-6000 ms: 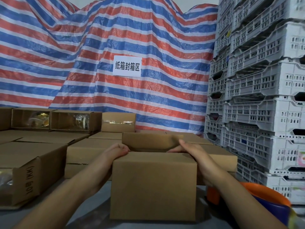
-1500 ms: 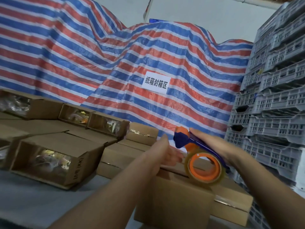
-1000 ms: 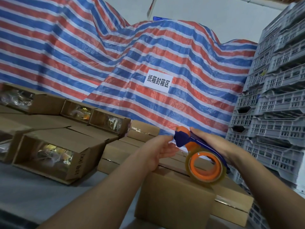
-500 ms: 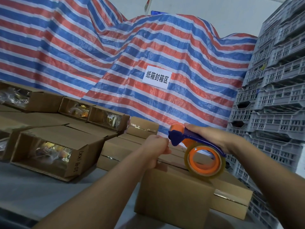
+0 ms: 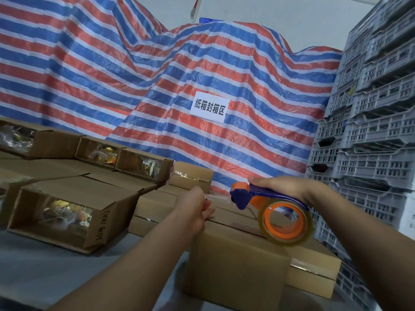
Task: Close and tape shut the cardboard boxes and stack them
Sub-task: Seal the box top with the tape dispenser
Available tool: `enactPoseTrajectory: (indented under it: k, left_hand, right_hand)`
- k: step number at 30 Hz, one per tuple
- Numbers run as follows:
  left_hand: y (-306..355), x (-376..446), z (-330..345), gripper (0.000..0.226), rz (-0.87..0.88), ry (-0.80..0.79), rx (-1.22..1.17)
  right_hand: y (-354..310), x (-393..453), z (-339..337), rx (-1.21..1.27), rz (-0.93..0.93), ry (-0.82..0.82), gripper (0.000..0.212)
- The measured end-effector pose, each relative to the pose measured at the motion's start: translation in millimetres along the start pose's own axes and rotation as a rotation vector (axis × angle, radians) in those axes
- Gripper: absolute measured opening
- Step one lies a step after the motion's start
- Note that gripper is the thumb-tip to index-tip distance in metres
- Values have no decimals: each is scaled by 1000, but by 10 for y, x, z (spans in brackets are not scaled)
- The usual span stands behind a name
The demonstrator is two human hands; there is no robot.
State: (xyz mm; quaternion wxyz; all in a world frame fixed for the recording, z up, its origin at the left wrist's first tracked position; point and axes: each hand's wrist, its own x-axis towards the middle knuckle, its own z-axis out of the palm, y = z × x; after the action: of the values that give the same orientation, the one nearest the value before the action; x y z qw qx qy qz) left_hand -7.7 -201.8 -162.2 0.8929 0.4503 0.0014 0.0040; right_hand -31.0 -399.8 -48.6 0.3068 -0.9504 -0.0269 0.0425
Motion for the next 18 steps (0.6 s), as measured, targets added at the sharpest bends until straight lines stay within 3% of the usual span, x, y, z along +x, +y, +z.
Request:
enactPoseTrajectory:
  k: [4,7,12,18]
  left_hand:
    - [105,17,-184,11,87,120,450]
    - [130,-43,-351,15,109,99,727]
    - [62,-122,-498,17,47,64,758]
    - [0,-100,-560,22,27,10,753]
  right_hand:
    - [-85,47,45,-150,41,18,52]
    - [-230,125,147,-373,30,60,53]
    - [-340,210,234,-494,79,60,57]
    - [-275,213,191,-446,43,41,56]
